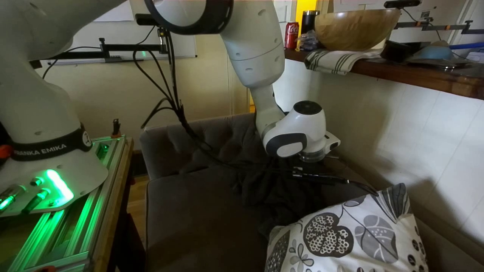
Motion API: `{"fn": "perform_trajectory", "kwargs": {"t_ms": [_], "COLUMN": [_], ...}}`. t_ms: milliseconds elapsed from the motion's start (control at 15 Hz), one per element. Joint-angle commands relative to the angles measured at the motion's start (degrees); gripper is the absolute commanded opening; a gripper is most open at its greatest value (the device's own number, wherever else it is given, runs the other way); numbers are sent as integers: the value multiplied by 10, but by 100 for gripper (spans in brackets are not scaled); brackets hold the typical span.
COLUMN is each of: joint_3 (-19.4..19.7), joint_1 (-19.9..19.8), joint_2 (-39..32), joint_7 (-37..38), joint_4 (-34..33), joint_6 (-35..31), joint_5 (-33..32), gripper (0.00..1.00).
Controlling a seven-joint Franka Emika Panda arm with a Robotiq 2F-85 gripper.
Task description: Stretch out the blanket then move the pillow to the right
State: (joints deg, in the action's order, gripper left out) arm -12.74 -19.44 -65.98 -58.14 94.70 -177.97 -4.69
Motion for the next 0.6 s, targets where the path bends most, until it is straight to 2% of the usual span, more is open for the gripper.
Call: {"fn": "perform_trajectory", "kwargs": {"t_ms": [0,133,267,333,533], "joint_3": [-6,-30,-69,-96,-136], "joint_1": [-11,-36,-71,-94,-128], "joint_2": [-1,23,58,86,134], "joint_7": [32,43,52,52,78], "joint_4": [-4,23,59,90,136], "joint_6": [-11,-27,-57,-87,-177], "joint_5": [-25,-22,-27,-36,-86], "gripper": [1,1,1,1,1]}}
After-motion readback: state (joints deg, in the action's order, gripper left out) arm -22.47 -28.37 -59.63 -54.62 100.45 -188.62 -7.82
